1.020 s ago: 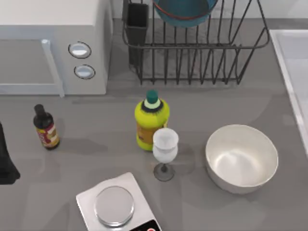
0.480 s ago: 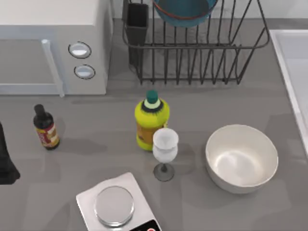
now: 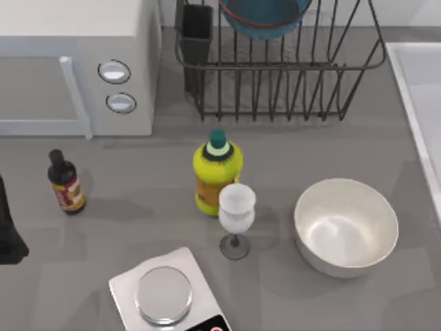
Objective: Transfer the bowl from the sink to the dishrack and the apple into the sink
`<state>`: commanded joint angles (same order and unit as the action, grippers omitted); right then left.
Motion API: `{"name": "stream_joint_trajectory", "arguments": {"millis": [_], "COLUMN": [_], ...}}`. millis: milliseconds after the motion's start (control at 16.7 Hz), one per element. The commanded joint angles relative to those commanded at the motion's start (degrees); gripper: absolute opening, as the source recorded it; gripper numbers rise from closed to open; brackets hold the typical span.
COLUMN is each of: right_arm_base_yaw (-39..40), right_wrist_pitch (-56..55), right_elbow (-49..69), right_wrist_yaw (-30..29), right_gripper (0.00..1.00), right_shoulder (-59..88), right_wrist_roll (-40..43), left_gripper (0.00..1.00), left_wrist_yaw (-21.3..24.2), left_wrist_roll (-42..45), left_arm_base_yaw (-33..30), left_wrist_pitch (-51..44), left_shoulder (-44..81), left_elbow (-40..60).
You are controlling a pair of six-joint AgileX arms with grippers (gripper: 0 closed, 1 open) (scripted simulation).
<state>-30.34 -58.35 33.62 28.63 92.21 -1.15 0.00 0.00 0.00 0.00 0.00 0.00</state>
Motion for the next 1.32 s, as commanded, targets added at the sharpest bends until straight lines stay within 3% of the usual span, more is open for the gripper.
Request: {"name": "stream_joint_trajectory", "arguments": {"millis": [540,1020,1320], "right_arm_base_yaw": [-0.08,0.09,0.09], "right_wrist_pitch": [-35.42,-41.01,-41.01], "right_elbow": [-4.42,-5.58,-5.58], "right_wrist_yaw": [-0.20,-0.42,-0.42], "right_gripper": [0.00,0.00,0.38], "right_shoulder": [29.35,34.78,34.78], "right_wrist_roll": [0.24,0.31,0.31], "left_gripper": [1.00,1.00,1.00], "left_wrist_yaw": [0.00,0.00,0.00], "left_wrist_roll": [0.00,0.00,0.00], "left_arm_base_yaw": [0.00,0.00,0.00], "left_wrist_pitch": [0.00,0.00,0.00], "left_shoulder": [0.00,0.00,0.00], "left_elbow": [0.00,0.00,0.00]}}
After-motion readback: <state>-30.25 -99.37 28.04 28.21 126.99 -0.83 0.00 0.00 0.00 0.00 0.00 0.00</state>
